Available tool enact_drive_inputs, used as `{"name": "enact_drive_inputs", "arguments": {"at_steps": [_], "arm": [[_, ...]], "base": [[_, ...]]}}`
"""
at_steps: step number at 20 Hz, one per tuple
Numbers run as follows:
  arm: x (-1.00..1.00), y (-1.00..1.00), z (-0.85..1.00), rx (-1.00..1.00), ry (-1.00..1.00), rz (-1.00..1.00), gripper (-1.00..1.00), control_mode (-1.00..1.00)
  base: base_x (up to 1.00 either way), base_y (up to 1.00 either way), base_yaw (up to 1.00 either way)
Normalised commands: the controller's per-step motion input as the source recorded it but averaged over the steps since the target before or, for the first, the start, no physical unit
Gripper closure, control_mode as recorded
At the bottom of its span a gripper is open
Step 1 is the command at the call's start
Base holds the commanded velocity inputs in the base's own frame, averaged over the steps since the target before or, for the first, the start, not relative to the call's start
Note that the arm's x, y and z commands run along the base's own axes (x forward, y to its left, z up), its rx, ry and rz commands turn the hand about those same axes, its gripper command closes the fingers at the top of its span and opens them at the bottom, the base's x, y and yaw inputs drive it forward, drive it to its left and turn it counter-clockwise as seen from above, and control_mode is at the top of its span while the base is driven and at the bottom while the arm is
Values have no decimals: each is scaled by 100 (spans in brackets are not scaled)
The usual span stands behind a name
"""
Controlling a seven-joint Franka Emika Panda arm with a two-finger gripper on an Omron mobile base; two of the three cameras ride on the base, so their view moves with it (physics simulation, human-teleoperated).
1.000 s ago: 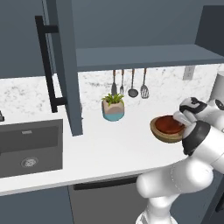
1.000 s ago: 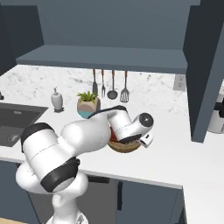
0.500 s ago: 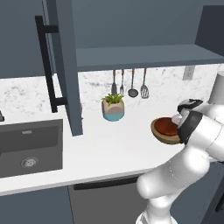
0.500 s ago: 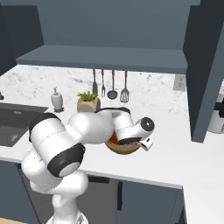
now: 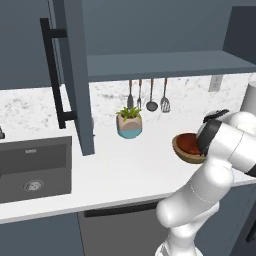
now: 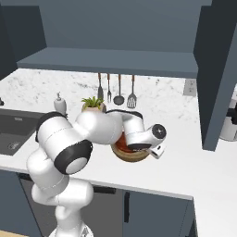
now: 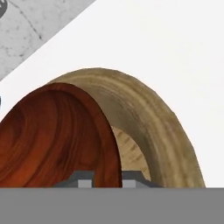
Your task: Pick up the bowls on the counter and stack them on top of one another in the open cabinet. Place the smaller bowl on top of the larger bowl.
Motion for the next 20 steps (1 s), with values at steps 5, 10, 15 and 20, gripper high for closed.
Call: {"name": "enact_drive_inputs", "arguments": {"at_steps": [5, 10, 15, 20], "arm": [[0, 0, 6, 0, 0, 0, -100, -100], [0, 0, 27, 0, 0, 0, -100, -100], [0, 1, 38, -1, 0, 0, -100, -100], [0, 0, 19, -2, 1, 0, -100, -100]], "base": [[0, 0, 0], [0, 0, 0], [0, 0, 0], [0, 0, 0]]}}
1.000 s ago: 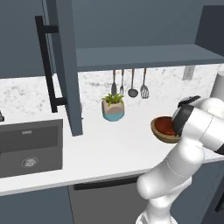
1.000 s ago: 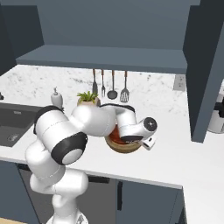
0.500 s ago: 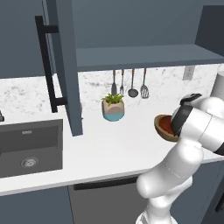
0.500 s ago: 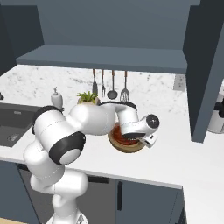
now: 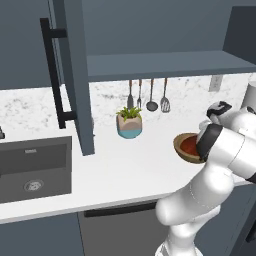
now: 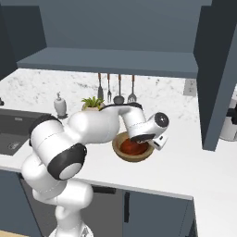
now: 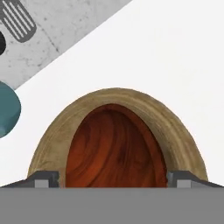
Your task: Pick up the bowls on the counter and stack them on top of one another in the open cabinet. Place the smaller bowl on top of the larger bowl.
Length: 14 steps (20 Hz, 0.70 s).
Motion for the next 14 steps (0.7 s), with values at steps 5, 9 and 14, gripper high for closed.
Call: {"name": "enact_drive_inputs", "arguments": {"at_steps": [5, 9, 14], "arm": [[-3, -11, 0, -2, 6, 0, -100, -100], [0, -16, 0, -3, 13, 0, -100, -100], [0, -19, 0, -1, 15, 0, -100, -100]], "base": [[0, 0, 0], [0, 0, 0], [0, 0, 0]]}}
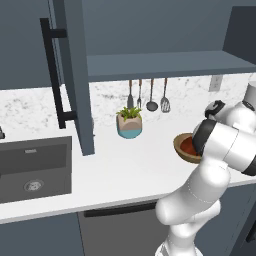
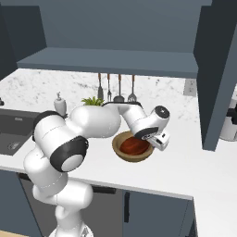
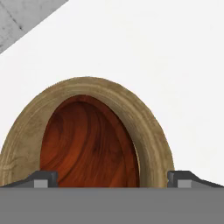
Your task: Pick up the bowls on the counter and stack them on top of one another in the open cabinet. Place the smaller bowl on top of the larger bowl.
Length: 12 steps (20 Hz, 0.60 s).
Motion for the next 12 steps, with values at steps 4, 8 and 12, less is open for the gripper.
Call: {"name": "enact_drive_inputs", "arguments": {"at_steps": [4, 8, 12], "arm": [[0, -13, -7, -2, 13, 0, -100, -100], [0, -3, -32, -2, 8, 0, -100, -100], [0, 0, -43, -1, 7, 0, -100, -100]], "base": [[0, 0, 0], [0, 0, 0], [0, 0, 0]]}}
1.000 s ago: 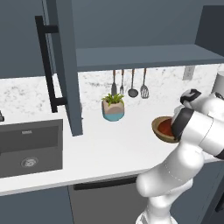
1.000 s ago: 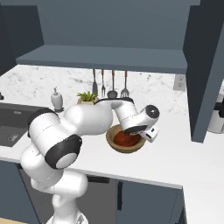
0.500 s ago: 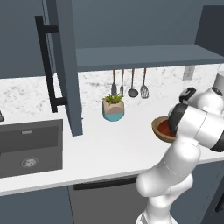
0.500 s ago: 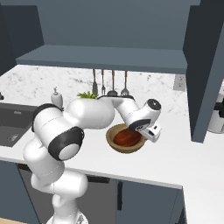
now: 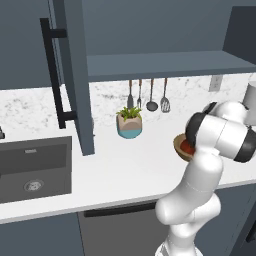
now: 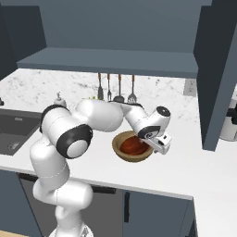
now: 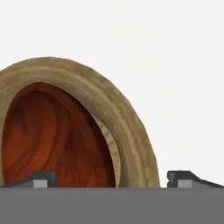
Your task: Pick up the bowls on the counter and stack them on top of one another in the open cabinet. Place the smaller bowl on top of the larger bowl.
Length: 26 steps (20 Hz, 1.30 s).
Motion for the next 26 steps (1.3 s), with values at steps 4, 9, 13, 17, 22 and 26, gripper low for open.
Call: {"name": "enact_drive_inputs", "arguments": {"at_steps": [4, 9, 13, 17, 22, 26], "arm": [[2, 0, -37, -1, 6, 0, -100, -100], [1, 9, -32, -5, 3, 0, -100, -100], [0, 44, -17, -9, 0, 0, 100, -100], [0, 24, -3, -3, 0, 0, 100, -100], [-25, 5, 12, 0, -5, -1, 100, -100], [-56, 0, 41, 0, -6, -10, 100, -100]], "base": [[0, 0, 0], [0, 0, 0], [0, 0, 0], [0, 0, 0], [0, 0, 0], [0, 0, 0]]}}
